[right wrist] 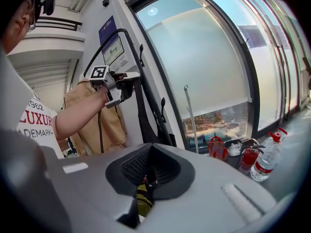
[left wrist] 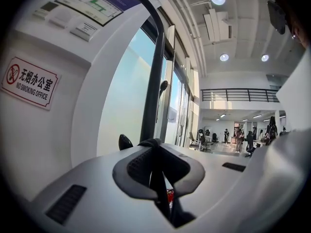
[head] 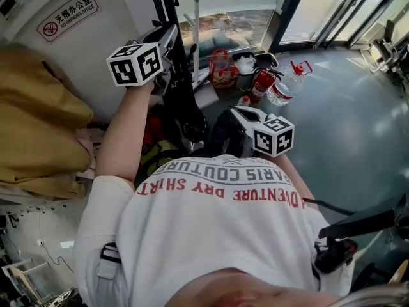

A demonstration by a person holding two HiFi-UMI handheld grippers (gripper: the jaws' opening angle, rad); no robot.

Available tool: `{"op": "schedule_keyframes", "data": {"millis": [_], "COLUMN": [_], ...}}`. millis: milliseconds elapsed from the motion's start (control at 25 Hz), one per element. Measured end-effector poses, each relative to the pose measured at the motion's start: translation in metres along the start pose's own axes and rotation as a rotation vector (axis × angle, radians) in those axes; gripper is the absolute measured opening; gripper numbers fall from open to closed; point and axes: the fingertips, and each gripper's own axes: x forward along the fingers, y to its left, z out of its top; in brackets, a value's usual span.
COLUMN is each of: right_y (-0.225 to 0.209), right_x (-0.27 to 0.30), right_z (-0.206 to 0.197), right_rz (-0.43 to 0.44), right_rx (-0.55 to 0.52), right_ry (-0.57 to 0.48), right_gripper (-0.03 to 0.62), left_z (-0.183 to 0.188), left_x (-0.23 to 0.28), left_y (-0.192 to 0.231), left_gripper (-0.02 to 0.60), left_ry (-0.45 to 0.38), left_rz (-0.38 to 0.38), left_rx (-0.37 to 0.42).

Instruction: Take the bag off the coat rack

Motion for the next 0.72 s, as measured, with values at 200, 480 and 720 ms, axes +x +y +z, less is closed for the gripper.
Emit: {"op": "schedule_keyframes", "data": {"millis": [200,480,720], "right_y": [0.001,0.007,0.027], "right_x": [-0.002,0.001,0.005], "right_z": [-0.005,-0.003,-0.007], "right_rz": [0.001,0.011,0.036], "right_rx": [0.013,0.019,-0.005], "right_ry": [0.008,0.004,0.005], "right_gripper": [0.002,0.002,0.002], "left_z": [0.035,0.055,0.002], "left_x": [-0.009,-0.051,-0.086], "left_y": [0.015,0.023,-0.009], "left_gripper": [0.025,0.026,0.026], "left_ry": [-0.069,-0.110,-0.061], "left_rz": [0.019,0.009,-0.044], "left_rx": [-0.037,-0.028,0.004]}}
